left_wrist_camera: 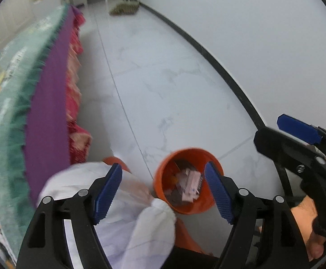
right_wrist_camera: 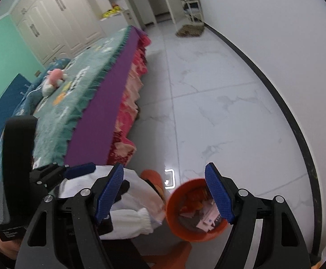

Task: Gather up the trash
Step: 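Move both open tools back over the bed toward the red wrappers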

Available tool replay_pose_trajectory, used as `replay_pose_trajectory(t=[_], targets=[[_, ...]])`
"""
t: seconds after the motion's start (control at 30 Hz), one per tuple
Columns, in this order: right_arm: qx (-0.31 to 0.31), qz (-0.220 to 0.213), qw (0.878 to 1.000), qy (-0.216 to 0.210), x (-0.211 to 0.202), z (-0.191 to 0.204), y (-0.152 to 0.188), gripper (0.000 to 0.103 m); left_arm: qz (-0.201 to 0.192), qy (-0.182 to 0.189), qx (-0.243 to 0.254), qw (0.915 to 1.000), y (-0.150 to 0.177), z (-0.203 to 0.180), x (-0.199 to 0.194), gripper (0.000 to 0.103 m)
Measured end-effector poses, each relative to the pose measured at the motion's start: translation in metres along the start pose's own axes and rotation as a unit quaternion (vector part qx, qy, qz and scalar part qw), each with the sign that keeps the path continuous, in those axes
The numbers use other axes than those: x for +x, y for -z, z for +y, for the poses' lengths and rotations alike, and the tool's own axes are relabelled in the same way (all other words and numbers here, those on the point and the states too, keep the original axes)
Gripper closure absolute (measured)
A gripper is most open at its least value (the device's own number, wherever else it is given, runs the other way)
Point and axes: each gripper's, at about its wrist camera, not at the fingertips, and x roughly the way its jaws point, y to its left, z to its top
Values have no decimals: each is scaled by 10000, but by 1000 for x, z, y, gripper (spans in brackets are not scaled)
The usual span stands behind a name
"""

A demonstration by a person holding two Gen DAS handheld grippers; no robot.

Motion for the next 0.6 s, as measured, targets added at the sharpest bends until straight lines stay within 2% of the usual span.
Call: replay_pose_trajectory(t=[0.3, 0.6], targets=[[-455, -182, 9982, -359, -17, 57, -8, 28, -626, -361, -638, 9953, 21, 47, -57, 27], [-1193, -164, 9883, -934, -16, 142, -10, 28, -1023, -858, -1430, 9807, 56, 106, -105, 27]])
